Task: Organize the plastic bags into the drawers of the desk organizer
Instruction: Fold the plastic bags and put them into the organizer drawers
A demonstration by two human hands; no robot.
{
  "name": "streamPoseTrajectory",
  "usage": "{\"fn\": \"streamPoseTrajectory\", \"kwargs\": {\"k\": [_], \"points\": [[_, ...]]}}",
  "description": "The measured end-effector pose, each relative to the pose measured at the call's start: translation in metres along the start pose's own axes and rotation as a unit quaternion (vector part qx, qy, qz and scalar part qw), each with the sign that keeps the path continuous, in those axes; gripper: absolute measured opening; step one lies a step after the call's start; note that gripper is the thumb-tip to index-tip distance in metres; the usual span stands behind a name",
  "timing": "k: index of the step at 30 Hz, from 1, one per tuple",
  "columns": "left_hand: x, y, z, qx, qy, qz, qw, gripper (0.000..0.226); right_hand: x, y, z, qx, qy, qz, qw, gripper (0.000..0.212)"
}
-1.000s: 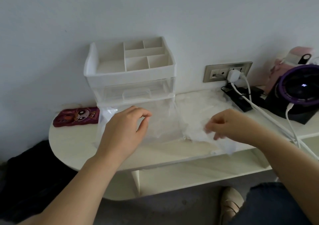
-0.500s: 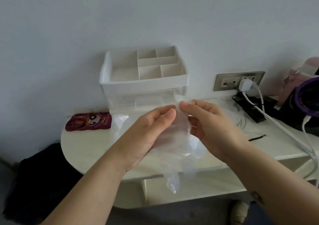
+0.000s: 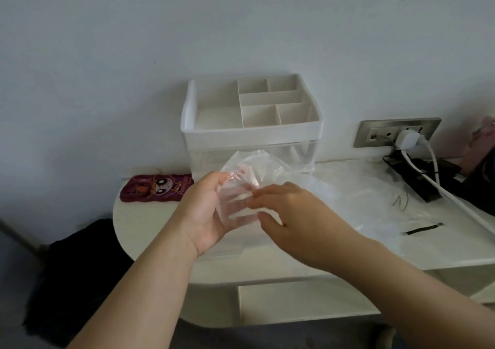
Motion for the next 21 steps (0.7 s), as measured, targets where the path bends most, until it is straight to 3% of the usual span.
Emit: {"fn": "streamPoseTrajectory", "kwargs": {"k": [7, 10, 12, 14, 16, 18, 19, 21], "points": [[-0.007, -0.002, 0.002, 0.008, -0.015, -0.071, 0.997, 0.032, 0.017, -0.014, -0.009, 0.045, 0.063, 0.163, 0.984, 0.043], [-0.011, 0.001, -0.003, 0.001, -0.092, -0.061, 0.994, 0.030, 0.017, -0.020, -0.011, 0.051, 0.089, 0.206, 0.973, 0.042], [-0.018, 0.005, -0.010, 0.016, -0.197, -0.105, 0.975, 0.034, 0.017, -0.022, -0.012, 0.051, 0.105, 0.227, 0.967, 0.041], [-0.025, 0.010, -0.019, 0.054, -0.375, -0.177, 0.908, 0.044, 0.017, -0.023, -0.014, 0.053, 0.119, 0.238, 0.962, 0.038], [-0.020, 0.018, -0.028, 0.147, -0.545, -0.225, 0.794, 0.043, 0.016, -0.025, -0.015, 0.057, 0.121, 0.248, 0.959, 0.039], [-0.007, 0.020, -0.032, 0.233, -0.646, -0.224, 0.692, 0.030, 0.013, -0.028, -0.017, 0.070, 0.098, 0.259, 0.958, 0.043], [-0.001, 0.018, -0.030, 0.238, -0.680, -0.197, 0.665, 0.023, 0.012, -0.030, -0.017, 0.078, 0.082, 0.262, 0.958, 0.044], [0.006, 0.007, -0.018, 0.183, -0.722, -0.120, 0.656, 0.020, 0.009, -0.034, -0.017, 0.093, 0.032, 0.263, 0.960, 0.043]]}}
Point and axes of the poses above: each hand's wrist, its own y-axis away from the middle knuckle, its own x-axis out of the palm, z = x × y, the point moved 3 cm from there along -y, towards the middle knuckle, and after that the axes turned 13 degrees about z, right-handed, at the moved point
